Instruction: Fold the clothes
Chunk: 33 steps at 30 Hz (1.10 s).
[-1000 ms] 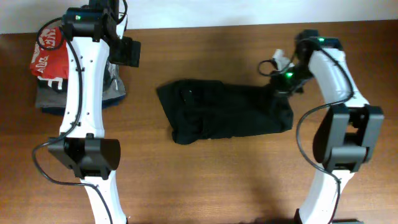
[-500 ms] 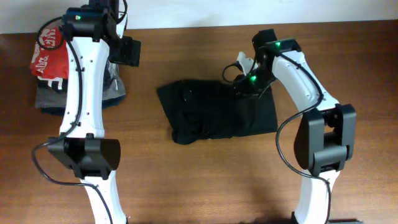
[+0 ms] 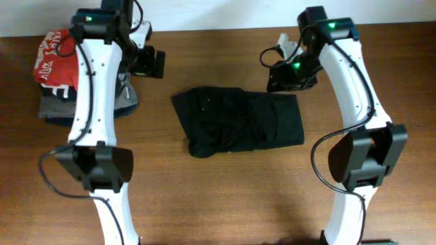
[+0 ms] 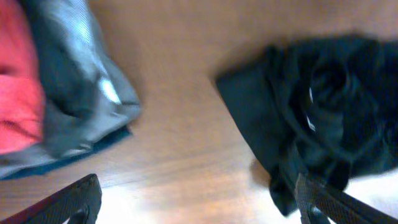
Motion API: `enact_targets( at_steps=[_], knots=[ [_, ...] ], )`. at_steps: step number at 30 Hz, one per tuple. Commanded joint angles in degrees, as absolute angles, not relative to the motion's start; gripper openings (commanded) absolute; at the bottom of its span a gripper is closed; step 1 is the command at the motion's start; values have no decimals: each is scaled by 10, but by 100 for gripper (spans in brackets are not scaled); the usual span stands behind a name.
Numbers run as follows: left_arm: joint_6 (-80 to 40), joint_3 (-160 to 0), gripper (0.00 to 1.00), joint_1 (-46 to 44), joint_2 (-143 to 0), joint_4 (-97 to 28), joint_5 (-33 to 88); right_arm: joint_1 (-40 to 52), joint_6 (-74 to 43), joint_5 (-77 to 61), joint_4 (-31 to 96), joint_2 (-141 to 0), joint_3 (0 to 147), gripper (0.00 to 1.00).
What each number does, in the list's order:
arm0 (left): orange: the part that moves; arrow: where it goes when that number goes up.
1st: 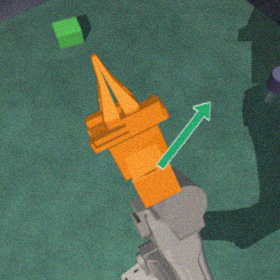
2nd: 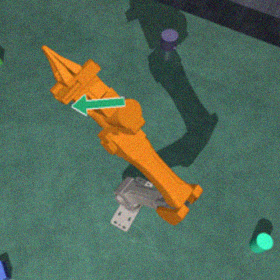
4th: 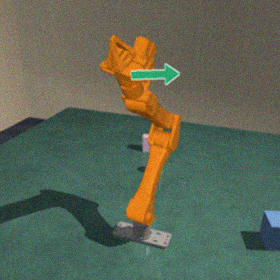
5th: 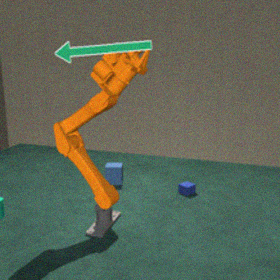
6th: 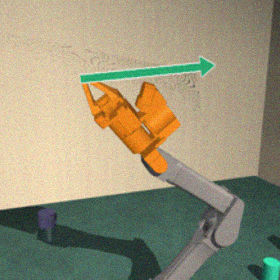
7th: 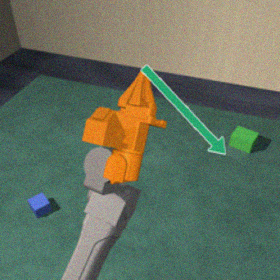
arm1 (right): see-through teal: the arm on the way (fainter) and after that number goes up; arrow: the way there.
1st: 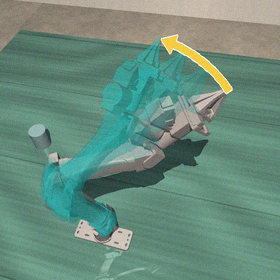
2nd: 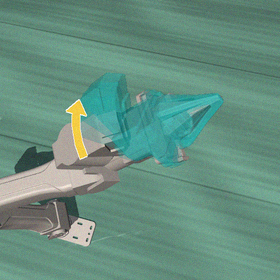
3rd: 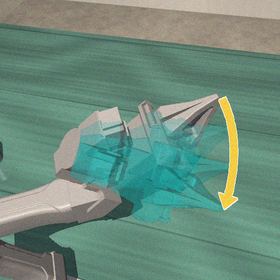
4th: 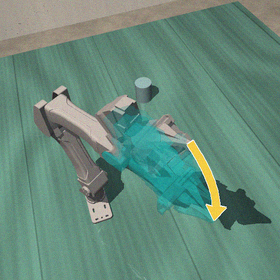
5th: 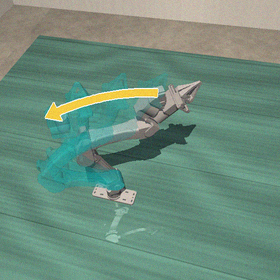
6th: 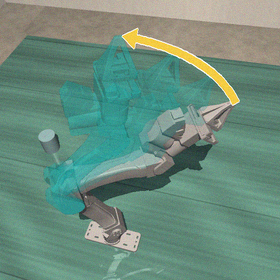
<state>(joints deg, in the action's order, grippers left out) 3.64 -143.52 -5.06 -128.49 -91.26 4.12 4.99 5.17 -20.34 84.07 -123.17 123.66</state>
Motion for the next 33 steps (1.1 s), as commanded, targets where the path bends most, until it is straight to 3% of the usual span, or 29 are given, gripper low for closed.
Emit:
enact_targets(
  at_steps=[1,9,14,17,18,33],
  knots=[
    [73,-1433,99,-47,-1369,-938,124,36,60,-172,856,-1231,1250,59],
    [102,-1433,95,-47,-1457,-907,185,19,73,-171,866,-1231,1250,60],
    [93,-1433,91,-58,-1493,-884,289,17,73,-160,861,-1232,1250,60],
    [67,-1432,89,-75,-1518,-870,285,17,73,-160,862,-1232,1250,60],
    [62,-1432,84,-79,-1521,-870,281,17,73,-160,863,-1232,1250,60],
    [43,-1255,76,-89,-1526,-805,171,17,73,-143,866,-1232,1250,65]
  ],
)
